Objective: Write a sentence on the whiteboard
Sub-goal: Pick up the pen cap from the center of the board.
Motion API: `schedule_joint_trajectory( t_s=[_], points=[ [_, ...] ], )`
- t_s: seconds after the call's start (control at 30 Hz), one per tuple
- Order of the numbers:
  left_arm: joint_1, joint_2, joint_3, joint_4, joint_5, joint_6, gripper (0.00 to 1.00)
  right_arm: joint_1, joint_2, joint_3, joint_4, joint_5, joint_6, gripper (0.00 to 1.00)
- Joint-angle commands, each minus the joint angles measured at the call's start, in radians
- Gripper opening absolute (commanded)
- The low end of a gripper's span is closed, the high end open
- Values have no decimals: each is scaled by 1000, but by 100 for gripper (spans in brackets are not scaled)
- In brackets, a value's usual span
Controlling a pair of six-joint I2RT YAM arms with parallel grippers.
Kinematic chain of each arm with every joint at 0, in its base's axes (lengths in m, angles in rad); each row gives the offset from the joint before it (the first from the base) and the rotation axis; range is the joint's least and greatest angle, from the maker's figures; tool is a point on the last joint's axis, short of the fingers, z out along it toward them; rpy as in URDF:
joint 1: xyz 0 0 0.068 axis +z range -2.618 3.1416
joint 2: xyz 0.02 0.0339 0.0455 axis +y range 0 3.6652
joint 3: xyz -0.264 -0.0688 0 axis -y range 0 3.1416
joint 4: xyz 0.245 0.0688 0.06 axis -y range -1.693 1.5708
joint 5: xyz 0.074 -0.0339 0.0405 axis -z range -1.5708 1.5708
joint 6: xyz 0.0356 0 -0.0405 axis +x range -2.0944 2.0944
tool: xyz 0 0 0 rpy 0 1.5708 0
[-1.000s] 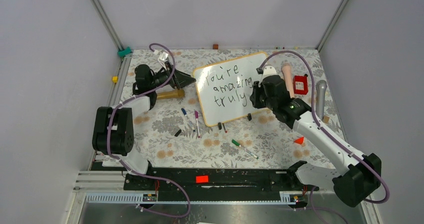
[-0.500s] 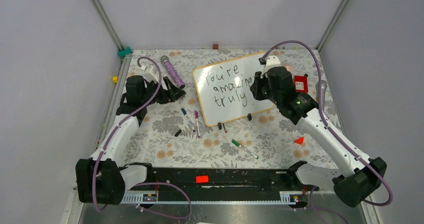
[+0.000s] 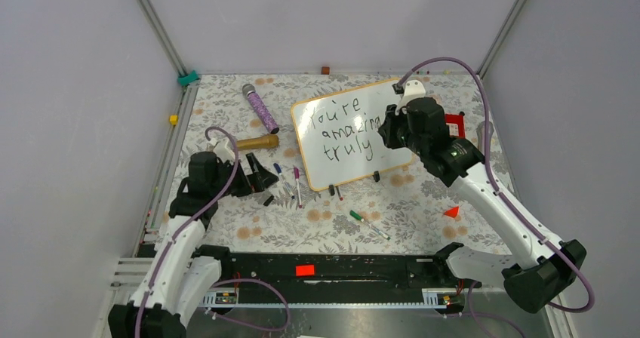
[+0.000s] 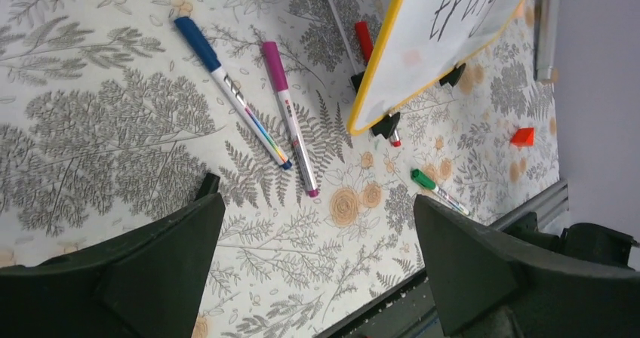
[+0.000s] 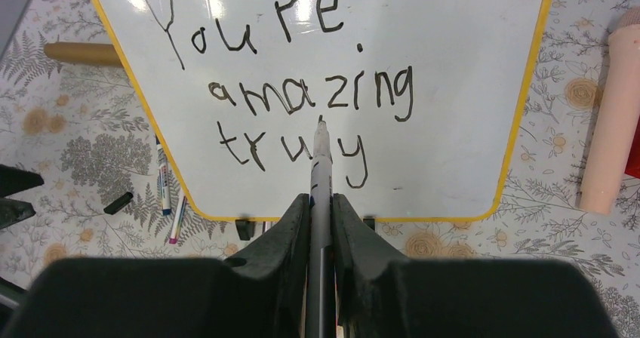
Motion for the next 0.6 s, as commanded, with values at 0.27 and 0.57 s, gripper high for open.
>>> schedule_joint_trajectory(
  t_s=[0.27, 0.57],
  points=[
    [-341, -83, 84, -301, -502, -75, 99, -6, -75, 9, -1, -1, 71, 0],
    [-340, 65, 140, -218, -578, 12, 74, -5, -118, 36, -123, -24, 65, 0]
  ],
)
